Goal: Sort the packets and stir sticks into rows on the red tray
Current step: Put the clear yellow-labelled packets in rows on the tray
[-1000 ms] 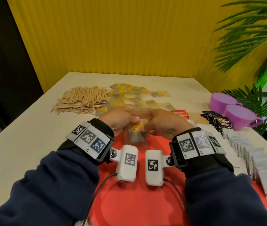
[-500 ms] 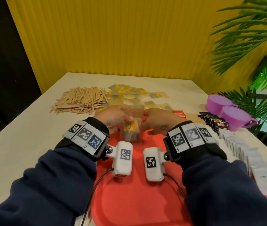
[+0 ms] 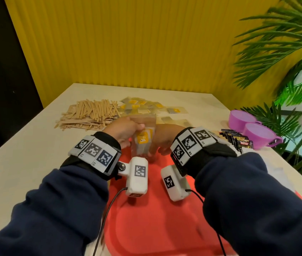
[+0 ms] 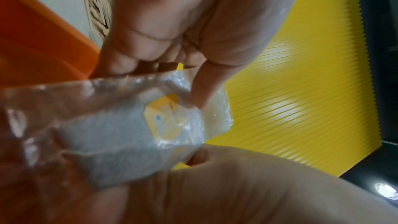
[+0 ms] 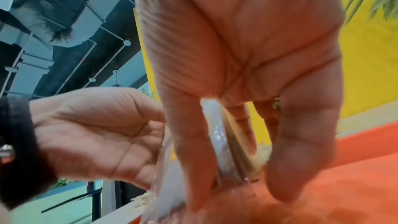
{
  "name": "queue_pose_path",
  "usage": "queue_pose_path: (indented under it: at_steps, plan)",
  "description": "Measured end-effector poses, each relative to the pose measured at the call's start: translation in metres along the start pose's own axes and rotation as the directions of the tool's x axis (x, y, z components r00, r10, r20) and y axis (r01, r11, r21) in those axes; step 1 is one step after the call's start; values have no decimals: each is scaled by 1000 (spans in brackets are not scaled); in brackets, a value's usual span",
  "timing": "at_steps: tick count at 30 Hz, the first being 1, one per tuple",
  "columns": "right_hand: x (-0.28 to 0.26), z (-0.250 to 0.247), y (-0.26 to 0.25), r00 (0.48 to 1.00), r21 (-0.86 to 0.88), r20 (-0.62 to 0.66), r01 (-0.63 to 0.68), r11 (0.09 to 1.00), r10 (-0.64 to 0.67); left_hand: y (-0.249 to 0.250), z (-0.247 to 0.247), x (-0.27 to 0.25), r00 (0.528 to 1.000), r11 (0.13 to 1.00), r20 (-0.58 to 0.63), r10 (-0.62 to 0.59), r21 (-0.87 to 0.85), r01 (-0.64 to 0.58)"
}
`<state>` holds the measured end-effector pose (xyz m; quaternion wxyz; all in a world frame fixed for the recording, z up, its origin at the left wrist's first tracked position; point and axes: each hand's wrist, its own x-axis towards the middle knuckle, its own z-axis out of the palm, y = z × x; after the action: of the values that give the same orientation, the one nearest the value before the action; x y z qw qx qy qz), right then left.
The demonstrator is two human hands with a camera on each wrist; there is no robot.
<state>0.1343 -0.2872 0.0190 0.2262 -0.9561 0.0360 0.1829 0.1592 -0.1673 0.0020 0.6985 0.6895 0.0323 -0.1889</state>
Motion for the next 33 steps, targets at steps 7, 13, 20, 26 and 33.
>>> queue_pose_path:
  at_steps: [7,13,20,26,33]
  plan:
    - [12,4,-2,999,-43,-7,-35,998,35,-4,-4,-2,997,994,51,-65,94,60]
    - [5,4,-3,997,-86,74,-10,996,16,-4,-7,-3,991,978,56,-126,175,114]
    - [-8,7,0,996,-26,78,-36,999,38,-2,0,-10,994,980,20,-105,173,100]
    - [-20,10,5,998,177,51,-53,983,45,1,8,-22,998,989,48,-33,144,25]
    - [-38,6,23,998,565,34,18,825,-45,10,17,-41,991,998,133,-2,68,-8]
